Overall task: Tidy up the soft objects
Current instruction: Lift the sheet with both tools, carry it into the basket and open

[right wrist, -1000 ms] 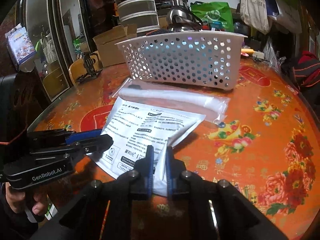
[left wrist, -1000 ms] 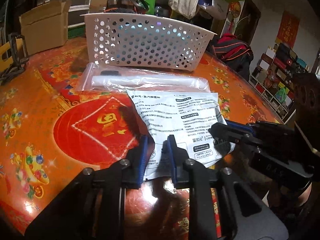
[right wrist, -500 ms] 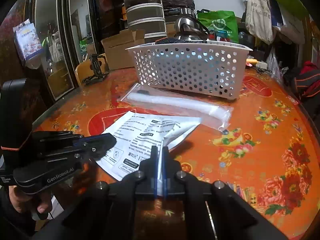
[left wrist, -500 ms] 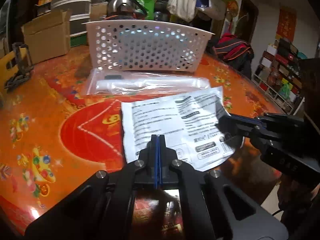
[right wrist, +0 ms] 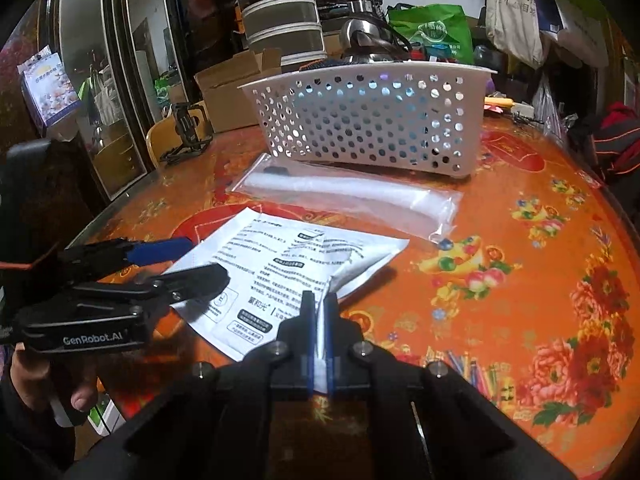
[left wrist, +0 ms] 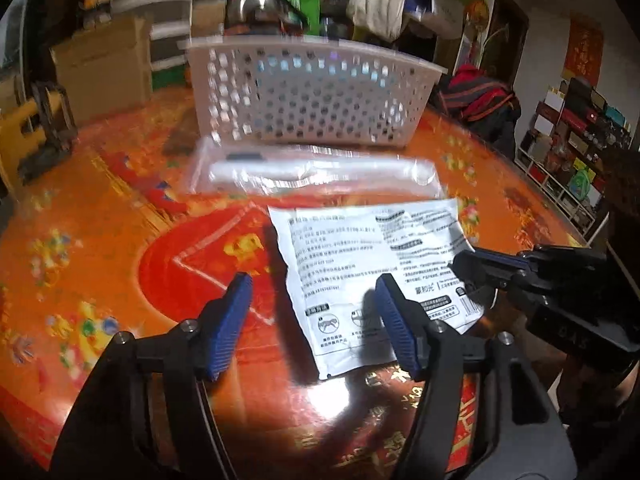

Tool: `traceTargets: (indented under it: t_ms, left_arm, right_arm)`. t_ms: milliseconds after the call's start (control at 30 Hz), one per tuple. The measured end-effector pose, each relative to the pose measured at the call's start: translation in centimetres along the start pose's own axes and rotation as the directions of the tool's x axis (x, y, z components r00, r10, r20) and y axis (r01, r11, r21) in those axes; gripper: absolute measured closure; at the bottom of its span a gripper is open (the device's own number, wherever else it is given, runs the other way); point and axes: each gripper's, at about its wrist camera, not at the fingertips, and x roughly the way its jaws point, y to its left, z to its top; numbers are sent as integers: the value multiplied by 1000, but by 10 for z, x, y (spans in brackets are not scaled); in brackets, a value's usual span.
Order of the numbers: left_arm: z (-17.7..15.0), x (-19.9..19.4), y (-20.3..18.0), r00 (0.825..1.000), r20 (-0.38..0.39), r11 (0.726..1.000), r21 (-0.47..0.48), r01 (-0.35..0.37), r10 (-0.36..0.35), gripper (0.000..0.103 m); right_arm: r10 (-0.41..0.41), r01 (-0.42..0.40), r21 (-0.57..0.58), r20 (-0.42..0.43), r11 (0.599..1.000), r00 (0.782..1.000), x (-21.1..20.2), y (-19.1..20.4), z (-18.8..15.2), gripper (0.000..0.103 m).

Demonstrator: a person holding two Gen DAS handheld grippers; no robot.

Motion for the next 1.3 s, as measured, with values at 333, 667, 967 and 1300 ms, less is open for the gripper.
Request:
traceTargets:
  t_ms: [333,667,967,1300]
  left_arm:
    - [5,8,-9,989,-84,993,2,119,-118,64]
    - [0,4,1,989,-33,988,-58,140,-143,87]
    - [8,-19,-8,992,54,993,-17,114,-113,89]
    - [50,-54,-3,982,146,992,-6,122,-120,89]
  right_arm:
    - [-13,13,-5,-45,1000,999,2,-1,0,94]
    - [-45,44,-39,-10,998,999,2,8,-1,98]
    - [-48,51,-39,72,998,996,-20,15,12,100]
    - [-50,66,-91,175,994,983,-47,25,61,100]
